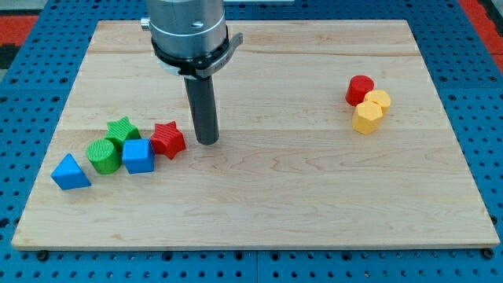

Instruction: Move red circle into yellow pentagon

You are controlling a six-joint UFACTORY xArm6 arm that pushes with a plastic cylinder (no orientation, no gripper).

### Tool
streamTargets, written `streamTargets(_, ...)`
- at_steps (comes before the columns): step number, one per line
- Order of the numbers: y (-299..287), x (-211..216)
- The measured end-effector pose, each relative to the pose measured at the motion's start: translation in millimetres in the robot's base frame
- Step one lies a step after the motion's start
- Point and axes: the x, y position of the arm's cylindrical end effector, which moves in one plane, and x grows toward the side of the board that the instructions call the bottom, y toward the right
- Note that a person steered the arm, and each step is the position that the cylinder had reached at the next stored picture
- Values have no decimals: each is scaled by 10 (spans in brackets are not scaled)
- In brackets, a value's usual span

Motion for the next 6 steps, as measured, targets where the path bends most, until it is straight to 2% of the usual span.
streamTargets(1, -218, 1)
streamTargets(2, -35, -14)
streamTargets(4, 956, -336)
streamTargets(5, 1690, -702)
streamTargets(6, 2039, -1363)
